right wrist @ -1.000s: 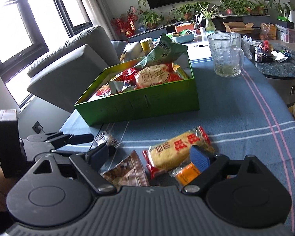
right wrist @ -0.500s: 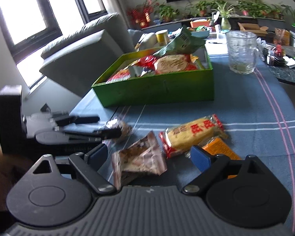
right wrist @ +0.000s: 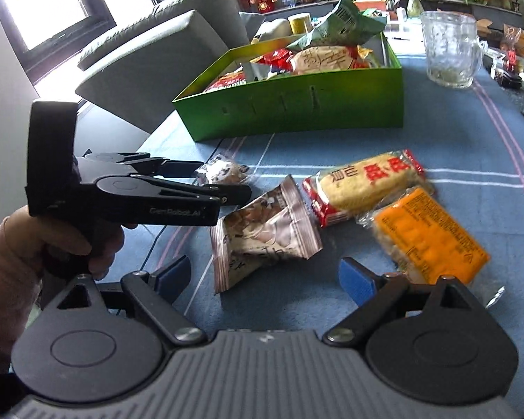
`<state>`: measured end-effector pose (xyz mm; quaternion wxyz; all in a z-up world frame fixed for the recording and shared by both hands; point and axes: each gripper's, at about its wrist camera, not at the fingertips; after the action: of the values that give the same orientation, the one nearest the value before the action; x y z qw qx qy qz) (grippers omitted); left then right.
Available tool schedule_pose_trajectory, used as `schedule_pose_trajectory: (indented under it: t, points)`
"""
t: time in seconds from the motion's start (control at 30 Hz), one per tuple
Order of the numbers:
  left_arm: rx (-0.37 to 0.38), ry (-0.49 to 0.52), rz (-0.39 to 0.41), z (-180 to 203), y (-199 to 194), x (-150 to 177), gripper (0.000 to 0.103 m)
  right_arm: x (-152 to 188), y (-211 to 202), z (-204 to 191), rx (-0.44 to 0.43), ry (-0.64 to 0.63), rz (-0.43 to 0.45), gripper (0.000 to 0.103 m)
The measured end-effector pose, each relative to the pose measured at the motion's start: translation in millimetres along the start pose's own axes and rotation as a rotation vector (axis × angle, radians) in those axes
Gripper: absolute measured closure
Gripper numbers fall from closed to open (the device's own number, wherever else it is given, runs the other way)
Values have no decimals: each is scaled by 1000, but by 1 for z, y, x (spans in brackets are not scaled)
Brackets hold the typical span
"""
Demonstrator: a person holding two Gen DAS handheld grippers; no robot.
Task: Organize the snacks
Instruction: 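Move both grippers back down to the remaining snacks on the table, then grasp the brown nut pack with the right gripper while the left grasps the round cookie pack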
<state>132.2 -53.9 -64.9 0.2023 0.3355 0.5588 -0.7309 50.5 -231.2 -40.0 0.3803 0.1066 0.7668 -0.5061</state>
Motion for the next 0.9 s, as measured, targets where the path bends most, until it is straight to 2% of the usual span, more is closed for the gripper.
schedule_pose_trajectory:
  t: [0.17, 0.33, 0.47, 0.67, 0.9]
  points:
    - [13, -51, 5, -8, -6, 0, 48, 1, 4, -4, -21, 4, -16, 24]
    - [7, -122, 35, -18, -17, 6, 49, -3, 11, -4, -43, 59, -17, 24]
    - [-25, -131, 88, -26, -34, 12, 49, -10, 19, -4, -54, 98, -28, 24]
    - [-53, -159, 131, -44, -54, 18, 49, -20, 31, -8, -29, 109, -26, 24]
    - [-70, -216, 140, -62, -62, 28, 49, -39, 51, -19, 13, 55, -32, 24]
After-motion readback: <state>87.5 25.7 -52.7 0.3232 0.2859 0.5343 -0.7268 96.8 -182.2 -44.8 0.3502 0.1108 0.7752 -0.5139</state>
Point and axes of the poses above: each gripper's, at about its wrist camera, not at the fingertips, and y roughly the way its jaws point, z to its right, x to its underside, and after that the axes turned 9 degrees about -y, right-handed
